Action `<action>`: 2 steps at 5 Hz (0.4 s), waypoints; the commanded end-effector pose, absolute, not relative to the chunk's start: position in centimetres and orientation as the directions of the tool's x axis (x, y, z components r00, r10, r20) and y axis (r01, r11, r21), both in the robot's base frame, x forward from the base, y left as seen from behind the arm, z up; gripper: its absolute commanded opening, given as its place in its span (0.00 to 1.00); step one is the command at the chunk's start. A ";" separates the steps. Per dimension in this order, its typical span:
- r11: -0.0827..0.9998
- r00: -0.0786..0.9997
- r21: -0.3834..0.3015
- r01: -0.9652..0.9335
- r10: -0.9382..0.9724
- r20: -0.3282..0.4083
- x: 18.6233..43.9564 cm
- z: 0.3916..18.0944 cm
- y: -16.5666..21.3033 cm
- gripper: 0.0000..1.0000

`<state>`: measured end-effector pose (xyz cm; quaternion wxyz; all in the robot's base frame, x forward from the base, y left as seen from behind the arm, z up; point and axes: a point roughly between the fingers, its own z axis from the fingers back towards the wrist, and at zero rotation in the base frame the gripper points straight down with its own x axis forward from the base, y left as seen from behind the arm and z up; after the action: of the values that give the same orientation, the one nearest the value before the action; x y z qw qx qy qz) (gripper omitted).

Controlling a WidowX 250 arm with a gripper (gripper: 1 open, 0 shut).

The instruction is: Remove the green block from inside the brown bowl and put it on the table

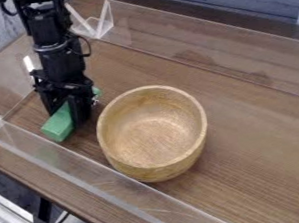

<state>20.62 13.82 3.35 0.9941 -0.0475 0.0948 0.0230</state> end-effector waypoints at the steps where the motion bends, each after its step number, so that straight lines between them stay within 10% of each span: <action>1: 0.997 0.992 -0.053 -0.050 0.043 -0.123 21.8 5.3 14.3 0.00; 2: 0.997 0.991 -0.056 -0.055 0.048 -0.124 21.8 5.4 14.2 0.00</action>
<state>20.53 13.57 3.43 0.9933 -0.0522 0.0990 0.0285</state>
